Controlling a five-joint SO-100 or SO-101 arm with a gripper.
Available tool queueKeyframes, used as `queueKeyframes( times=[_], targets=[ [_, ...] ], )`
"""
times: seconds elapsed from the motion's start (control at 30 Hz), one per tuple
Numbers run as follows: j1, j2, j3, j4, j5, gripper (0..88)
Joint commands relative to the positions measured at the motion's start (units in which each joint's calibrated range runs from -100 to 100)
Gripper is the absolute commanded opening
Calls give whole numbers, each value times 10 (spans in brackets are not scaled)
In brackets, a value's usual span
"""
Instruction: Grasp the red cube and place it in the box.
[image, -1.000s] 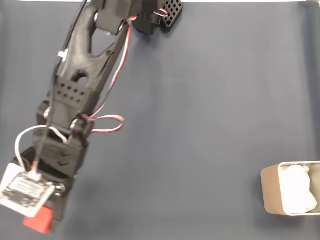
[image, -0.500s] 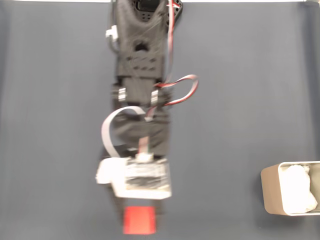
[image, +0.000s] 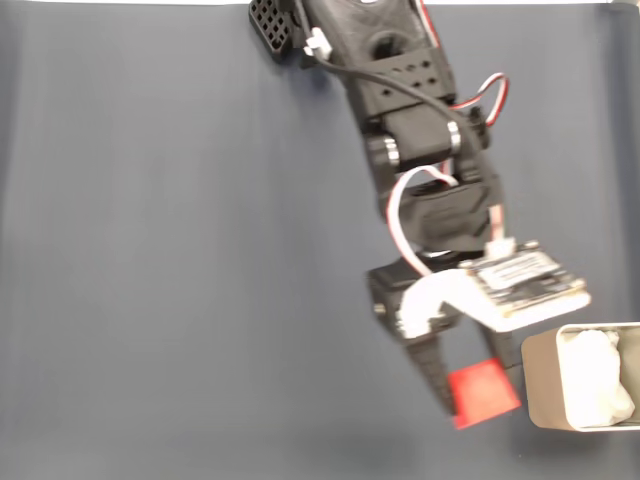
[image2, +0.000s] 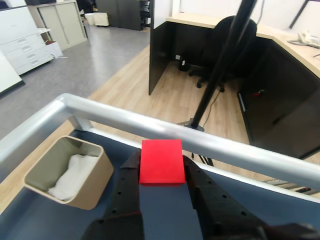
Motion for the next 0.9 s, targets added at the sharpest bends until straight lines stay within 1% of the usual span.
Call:
queueKeyframes(
  times=[0.0, 0.47, 0.87],
  targets=[
    [-26, -30, -16, 3, 4, 26],
    [-112, 73, -115, 1, 5, 19],
    [-146, 168, -200, 1, -3, 17]
  ],
)
